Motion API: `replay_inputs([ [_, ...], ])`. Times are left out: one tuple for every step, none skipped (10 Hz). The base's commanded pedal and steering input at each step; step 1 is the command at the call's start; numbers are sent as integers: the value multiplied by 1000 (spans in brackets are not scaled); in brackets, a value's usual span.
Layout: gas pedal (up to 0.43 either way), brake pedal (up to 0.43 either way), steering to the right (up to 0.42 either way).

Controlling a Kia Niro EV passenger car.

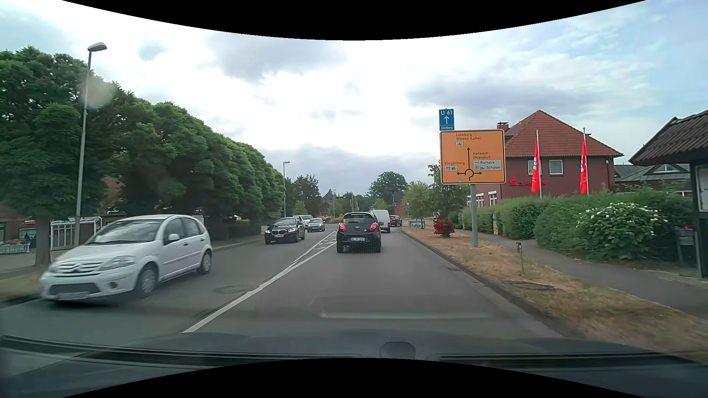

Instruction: Follow the waypoints while adhering to traffic rules and regulations

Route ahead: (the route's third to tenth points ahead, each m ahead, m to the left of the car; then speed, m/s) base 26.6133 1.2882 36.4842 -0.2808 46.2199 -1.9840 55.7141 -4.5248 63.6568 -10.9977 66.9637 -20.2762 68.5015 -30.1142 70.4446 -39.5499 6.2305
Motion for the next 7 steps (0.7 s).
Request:
replay_inputs([
  [87, 0, 14],
  [59, 0, 12],
  [59, 0, 8],
  [59, 0, 6],
  [67, 0, 6],
  [79, 0, 6],
  [87, 0, 6],
])
